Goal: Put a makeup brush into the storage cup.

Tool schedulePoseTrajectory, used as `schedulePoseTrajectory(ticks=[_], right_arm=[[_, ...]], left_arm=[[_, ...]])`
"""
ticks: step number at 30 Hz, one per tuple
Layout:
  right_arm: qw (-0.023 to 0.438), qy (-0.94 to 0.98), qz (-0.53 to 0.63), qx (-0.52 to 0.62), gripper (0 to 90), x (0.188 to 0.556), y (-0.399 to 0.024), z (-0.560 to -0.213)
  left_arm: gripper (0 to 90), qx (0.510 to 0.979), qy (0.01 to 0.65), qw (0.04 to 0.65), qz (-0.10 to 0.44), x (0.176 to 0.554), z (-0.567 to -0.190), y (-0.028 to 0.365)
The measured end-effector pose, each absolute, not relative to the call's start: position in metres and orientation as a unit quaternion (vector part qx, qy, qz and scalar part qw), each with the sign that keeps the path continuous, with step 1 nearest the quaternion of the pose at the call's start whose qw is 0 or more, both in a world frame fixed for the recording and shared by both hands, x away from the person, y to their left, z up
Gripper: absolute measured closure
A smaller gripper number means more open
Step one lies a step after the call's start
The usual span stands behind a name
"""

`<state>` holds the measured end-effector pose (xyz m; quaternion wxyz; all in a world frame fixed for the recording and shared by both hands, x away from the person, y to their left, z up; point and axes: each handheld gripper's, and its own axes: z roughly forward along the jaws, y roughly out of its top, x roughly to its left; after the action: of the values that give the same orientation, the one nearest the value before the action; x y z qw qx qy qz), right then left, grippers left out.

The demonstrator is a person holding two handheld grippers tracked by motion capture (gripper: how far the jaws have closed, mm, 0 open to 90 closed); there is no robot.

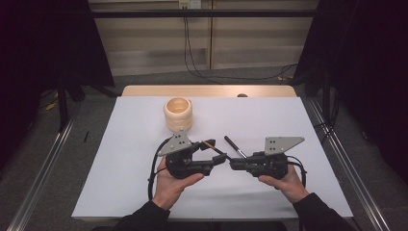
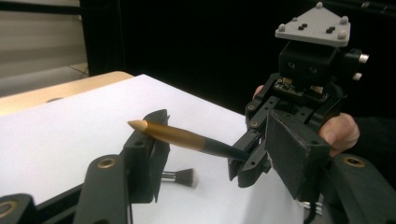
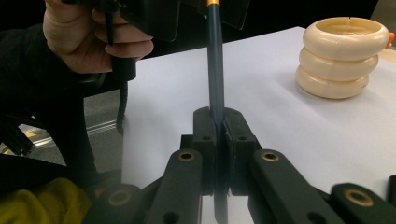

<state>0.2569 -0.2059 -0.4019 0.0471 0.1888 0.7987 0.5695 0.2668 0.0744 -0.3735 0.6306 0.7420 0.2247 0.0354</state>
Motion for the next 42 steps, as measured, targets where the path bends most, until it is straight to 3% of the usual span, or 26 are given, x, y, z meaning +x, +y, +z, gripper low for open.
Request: schedulePoseTrajectory(ticks=[19, 42], right_arm=[[0.036, 0.808, 0.563, 0.173, 84.5, 0.257, -0.199, -0.406], [0.04, 0.807, 0.562, 0.18, 81.6, 0.257, -0.195, -0.409]], left_arm=[[75.6, 0.727, 0.234, 0.646, -0.005, 0.27, -0.374, 0.081], [84.0, 0.726, 0.239, 0.645, -0.018, 0.263, -0.368, 0.077]])
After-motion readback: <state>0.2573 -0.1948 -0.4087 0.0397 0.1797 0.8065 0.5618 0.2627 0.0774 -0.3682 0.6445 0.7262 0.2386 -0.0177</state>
